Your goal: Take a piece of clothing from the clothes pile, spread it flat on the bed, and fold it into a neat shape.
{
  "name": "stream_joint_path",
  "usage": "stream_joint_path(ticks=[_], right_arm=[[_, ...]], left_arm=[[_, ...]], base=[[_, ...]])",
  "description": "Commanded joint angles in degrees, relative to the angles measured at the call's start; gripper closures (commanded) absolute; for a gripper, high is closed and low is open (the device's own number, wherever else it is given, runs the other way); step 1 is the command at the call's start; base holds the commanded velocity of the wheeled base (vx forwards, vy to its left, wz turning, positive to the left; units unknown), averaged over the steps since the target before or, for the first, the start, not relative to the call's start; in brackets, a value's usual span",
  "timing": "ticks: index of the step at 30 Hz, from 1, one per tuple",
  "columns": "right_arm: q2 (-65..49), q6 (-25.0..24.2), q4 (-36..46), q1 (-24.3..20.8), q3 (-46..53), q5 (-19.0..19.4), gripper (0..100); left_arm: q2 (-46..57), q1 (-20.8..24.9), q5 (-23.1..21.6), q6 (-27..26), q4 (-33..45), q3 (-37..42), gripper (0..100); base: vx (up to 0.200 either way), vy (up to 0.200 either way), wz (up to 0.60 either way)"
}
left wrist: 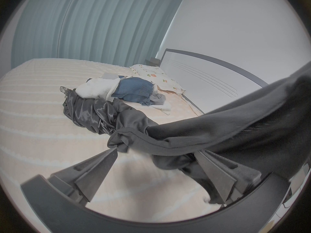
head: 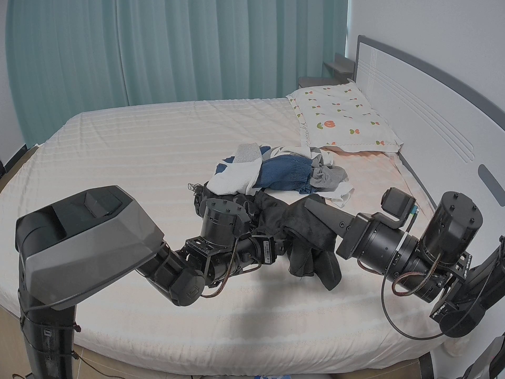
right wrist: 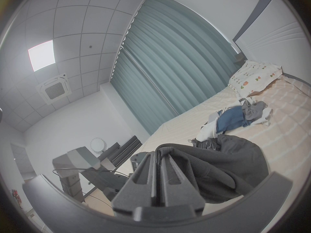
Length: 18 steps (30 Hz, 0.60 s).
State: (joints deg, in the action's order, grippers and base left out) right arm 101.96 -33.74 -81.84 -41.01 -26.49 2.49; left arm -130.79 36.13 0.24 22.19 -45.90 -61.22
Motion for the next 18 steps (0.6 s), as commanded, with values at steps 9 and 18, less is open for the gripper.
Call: stream_joint_path(ticks=[9,18], right_arm=[[-8.80,1.49,7.48,-0.12,-8.75,1.12,100],[-10.56,1.58,13.28,2.86,-15.26,3.23,100]], left_arm=[[-13.96,-4.14,-2.00,2.16,1.78,-16.30,0],[-19.68,-4.40,-1.47,4.62,2.39,-22.27,0]], base=[[0.000,0.000,0.00],[0.000,0.000,0.00]])
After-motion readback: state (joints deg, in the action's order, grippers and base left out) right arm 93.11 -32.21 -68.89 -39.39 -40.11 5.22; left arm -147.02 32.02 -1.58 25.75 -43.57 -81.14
